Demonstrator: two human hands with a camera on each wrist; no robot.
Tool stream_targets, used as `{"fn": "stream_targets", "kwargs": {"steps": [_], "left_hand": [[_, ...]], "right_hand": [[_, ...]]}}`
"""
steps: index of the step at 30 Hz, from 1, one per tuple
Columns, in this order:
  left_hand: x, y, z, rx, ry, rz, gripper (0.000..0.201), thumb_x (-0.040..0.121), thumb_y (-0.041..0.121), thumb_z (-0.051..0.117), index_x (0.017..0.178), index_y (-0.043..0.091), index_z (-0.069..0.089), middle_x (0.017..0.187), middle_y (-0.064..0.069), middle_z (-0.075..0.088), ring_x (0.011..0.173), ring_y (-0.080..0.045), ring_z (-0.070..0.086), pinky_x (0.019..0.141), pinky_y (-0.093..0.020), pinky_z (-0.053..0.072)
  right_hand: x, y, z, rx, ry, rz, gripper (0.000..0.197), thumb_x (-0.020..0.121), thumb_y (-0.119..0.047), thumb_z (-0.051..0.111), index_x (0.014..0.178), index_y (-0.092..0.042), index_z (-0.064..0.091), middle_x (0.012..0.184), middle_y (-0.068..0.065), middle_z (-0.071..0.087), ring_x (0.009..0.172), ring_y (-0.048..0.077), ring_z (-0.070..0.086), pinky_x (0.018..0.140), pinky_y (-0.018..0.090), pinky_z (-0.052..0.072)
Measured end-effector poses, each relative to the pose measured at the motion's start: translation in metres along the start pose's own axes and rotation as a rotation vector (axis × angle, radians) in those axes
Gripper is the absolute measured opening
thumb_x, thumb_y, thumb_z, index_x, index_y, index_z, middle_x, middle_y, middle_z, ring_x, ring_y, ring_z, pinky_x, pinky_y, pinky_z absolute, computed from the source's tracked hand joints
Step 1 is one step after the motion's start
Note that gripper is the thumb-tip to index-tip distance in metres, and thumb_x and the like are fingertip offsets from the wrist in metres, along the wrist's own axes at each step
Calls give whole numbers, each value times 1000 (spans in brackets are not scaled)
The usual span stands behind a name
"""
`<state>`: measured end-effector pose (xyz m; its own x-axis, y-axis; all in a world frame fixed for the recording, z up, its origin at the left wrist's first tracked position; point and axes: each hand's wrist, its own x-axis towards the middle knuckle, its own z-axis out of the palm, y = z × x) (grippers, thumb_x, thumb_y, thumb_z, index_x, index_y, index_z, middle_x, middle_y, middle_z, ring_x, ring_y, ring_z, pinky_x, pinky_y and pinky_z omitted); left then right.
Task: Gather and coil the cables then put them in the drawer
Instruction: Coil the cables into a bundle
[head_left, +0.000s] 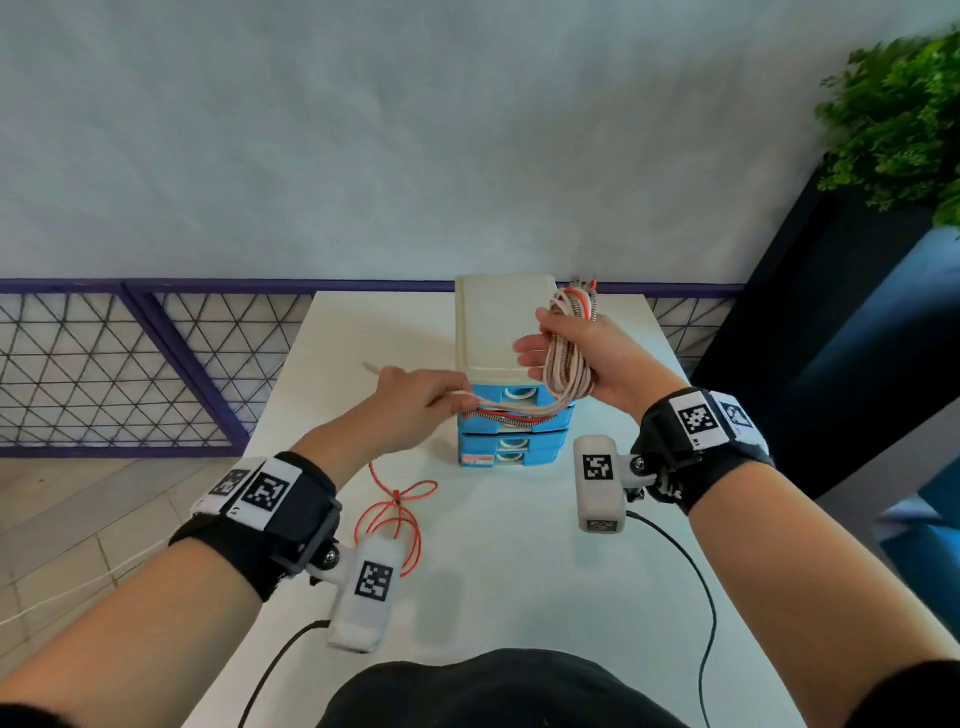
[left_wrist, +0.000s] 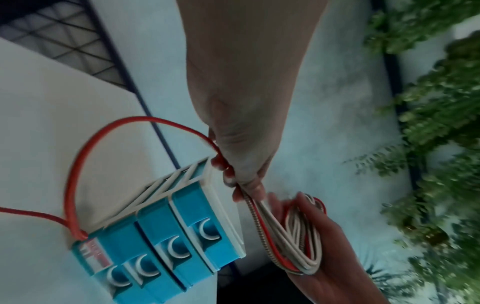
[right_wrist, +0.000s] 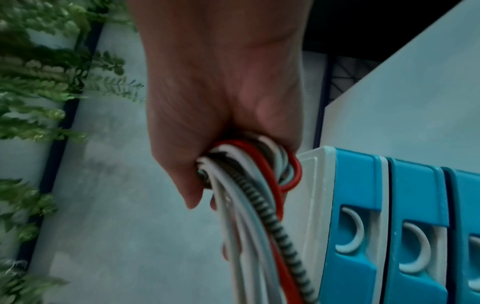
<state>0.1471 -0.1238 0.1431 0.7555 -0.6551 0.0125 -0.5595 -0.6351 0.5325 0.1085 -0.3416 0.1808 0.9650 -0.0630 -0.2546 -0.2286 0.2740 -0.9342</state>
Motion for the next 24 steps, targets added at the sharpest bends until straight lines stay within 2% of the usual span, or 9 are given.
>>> {"fn": "stream_targets", "kwargs": {"steps": [2,5,7,10,13,16,18,20,24], "left_hand": [[4,10,-9,187,110,74,16,95,37,46,84,32,58,63,15,52,69,-6,46,80,-33,21],[10,20,-17,230,193,189,8,92,34,52,84,34,50,78,16,60,83,-8,47,77,-30,15],[13,25,-19,240,204,223,11,90,31,55,84,31,46,82,14,60,87,-10,48,83,-30,17],[15,30,-20,288,178,225,13,91,29,55,87,27,42,72,19,46,81,-9,41,95,-33,19],[12,34,-18,281,134,231,14,90,30,56,88,26,43,84,12,58,80,-10,48,93,-31,28],[10,37,-19,124,58,119,18,88,28,60,95,21,44,92,1,67,81,-19,60,70,-35,47],[14,35,-20,32,-55,15,20,89,29,58,98,19,44,83,-2,66,71,-19,62,64,-37,51],[18,30,-21,-131,-203,-85,23,93,37,51,94,14,50,71,-2,63,57,-16,61,57,-31,52],[10,21,-28,-683,-355,-317,48,95,48,33,94,9,60,68,-3,63,65,-23,67,67,-30,57]], "right_hand": [[-2,-1,2,-168,-89,33,19,94,-26,57,93,-7,59,97,18,73,87,25,72,83,40,57],[-6,1,8,-276,-252,122,35,93,-29,56,113,-1,60,110,22,69,99,30,68,91,41,54],[-11,2,14,-277,-373,174,39,94,-30,54,117,1,58,110,22,67,99,30,67,89,39,55],[-18,0,20,-223,-489,263,27,97,-27,46,105,-2,54,99,21,65,85,22,71,71,32,58],[-20,2,17,-287,-505,291,22,97,-24,48,104,-3,53,90,16,70,82,24,72,71,35,59],[-18,11,15,-398,-448,218,15,93,-19,59,101,-7,56,76,6,65,70,21,66,75,40,56],[-16,17,15,-518,-392,160,13,91,-18,63,96,-10,55,71,4,62,67,20,62,77,43,55],[-15,20,14,-623,-330,113,15,89,-18,64,97,-10,55,70,6,62,66,21,62,79,46,55],[-16,19,7,-629,-216,61,12,91,-17,62,86,-10,53,66,5,60,56,14,62,58,28,55]]}}
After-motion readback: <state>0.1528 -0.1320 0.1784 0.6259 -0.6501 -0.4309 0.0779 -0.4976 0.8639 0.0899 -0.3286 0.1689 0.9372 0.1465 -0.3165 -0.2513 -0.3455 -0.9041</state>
